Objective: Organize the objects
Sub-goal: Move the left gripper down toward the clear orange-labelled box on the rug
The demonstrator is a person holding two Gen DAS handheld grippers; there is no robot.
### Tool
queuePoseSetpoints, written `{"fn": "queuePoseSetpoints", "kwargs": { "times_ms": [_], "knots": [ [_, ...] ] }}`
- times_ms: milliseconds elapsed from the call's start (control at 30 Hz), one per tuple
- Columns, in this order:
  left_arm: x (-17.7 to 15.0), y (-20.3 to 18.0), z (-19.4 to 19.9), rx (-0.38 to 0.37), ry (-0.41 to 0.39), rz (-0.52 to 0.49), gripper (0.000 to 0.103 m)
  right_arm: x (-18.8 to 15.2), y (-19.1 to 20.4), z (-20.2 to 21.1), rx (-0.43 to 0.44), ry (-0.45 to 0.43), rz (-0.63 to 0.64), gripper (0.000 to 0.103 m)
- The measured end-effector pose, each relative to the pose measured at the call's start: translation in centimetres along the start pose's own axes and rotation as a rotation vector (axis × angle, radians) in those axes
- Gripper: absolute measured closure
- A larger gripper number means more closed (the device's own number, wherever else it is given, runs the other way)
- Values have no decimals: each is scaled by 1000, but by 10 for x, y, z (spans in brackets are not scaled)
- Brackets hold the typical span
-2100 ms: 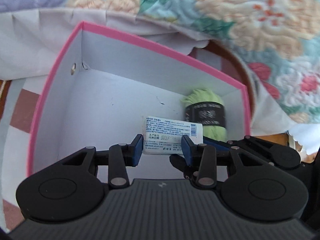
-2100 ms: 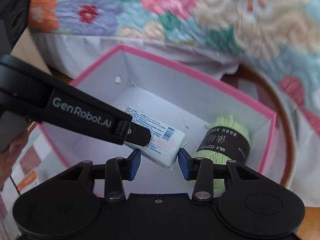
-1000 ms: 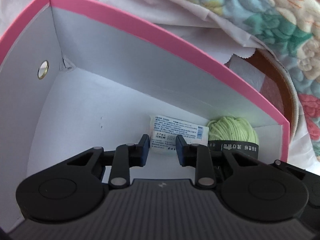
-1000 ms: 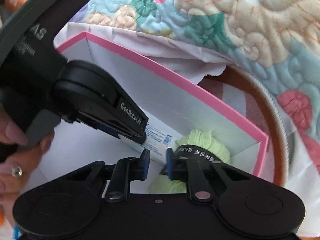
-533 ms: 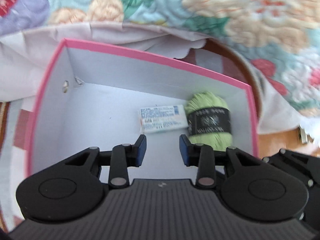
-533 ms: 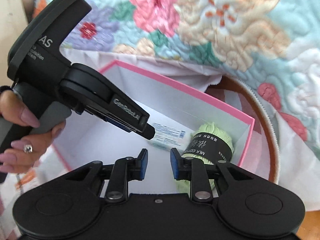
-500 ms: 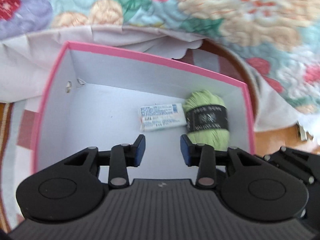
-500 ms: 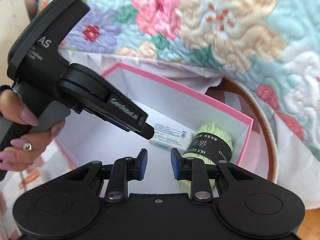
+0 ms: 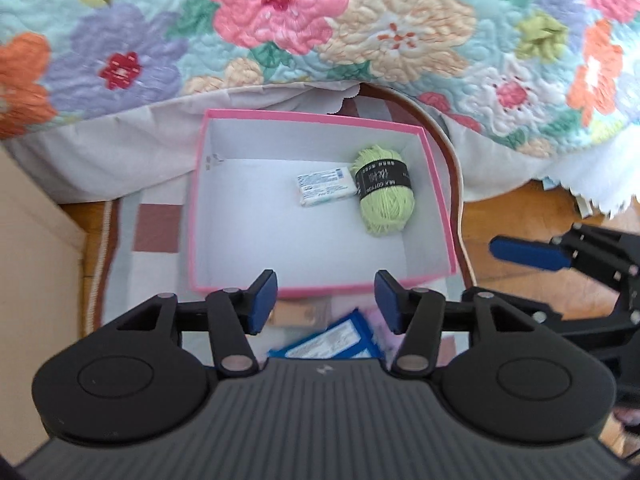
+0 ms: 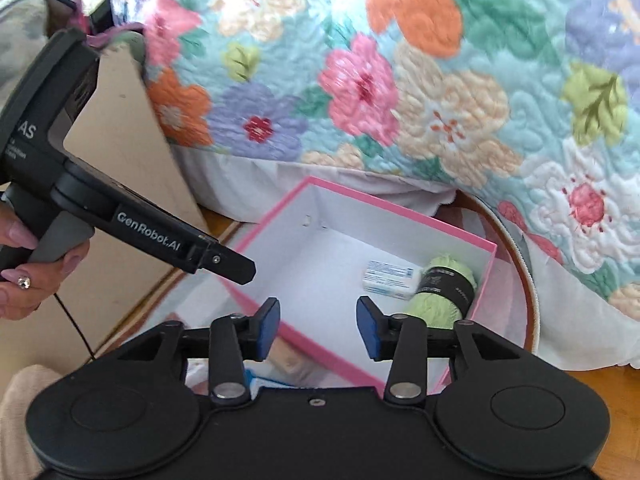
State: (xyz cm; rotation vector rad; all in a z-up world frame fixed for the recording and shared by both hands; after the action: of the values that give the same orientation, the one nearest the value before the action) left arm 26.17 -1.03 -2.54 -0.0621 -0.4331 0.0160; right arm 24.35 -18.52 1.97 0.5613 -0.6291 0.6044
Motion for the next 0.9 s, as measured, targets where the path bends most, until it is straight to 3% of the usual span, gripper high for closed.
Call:
{"fn": "queuePoseSetpoints", "kwargs": {
  "times_ms": [300,567,733,800,900],
  "knots": [
    [-41,27,55,64,-24,-8,44,-11,64,26,53,34,43,46],
    [-83,36,81,46,-20,-30,38,-31,116,30,127,72,82,37],
    [-106,41,80,32,-12,-54,32,-52,143,11,173,115,100,33],
    [-113,45,72,27,0,-52,32,-60,149,-2,194,129,100,24],
    [-121,51,52,18,21,-63,30,-69,155,-22,211,143,94,23]
  ]
}}
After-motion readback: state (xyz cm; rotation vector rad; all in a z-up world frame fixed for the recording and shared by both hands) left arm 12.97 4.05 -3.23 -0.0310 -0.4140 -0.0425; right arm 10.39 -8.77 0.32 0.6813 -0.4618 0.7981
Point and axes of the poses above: each gripper's, at about its wrist camera, not at the fingertips, and z roughly against the way its jaws point, y to its left, x to its top, the point moved 7 cm from there along -z, roughly the way its jaws point, and after that the axes turned 12 degrees about x, right-handed, at the moved point
